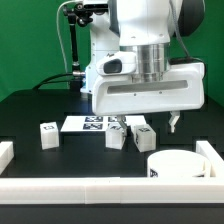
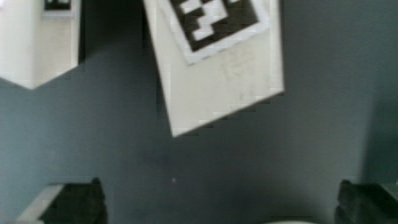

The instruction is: Assemble stool

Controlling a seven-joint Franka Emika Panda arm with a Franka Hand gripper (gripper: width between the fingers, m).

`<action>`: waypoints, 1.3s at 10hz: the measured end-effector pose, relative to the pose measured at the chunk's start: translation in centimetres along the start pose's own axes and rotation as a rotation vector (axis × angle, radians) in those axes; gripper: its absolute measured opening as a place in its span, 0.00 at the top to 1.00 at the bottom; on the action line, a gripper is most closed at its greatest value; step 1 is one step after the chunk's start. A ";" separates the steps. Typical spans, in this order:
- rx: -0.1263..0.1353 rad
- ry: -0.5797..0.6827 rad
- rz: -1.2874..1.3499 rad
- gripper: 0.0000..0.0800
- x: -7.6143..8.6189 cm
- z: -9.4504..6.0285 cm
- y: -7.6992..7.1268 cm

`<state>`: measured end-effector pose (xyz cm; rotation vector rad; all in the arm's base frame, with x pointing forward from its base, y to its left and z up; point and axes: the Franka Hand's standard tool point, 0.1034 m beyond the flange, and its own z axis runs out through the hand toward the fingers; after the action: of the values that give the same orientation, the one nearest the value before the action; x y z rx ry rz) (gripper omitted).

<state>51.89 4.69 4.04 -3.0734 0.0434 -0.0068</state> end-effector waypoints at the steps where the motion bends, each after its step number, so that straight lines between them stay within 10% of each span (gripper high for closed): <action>1: 0.000 -0.010 0.000 0.19 -0.1 0.0 0.0; 13: 0.014 -0.773 -0.009 0.19 -2.2 1.8 -0.2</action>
Offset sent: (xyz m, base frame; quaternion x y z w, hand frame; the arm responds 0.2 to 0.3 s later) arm 0.0000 0.0000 0.0000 0.0000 -0.1296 0.0000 0.9916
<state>49.76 5.06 2.24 -2.8322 -0.0129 1.1445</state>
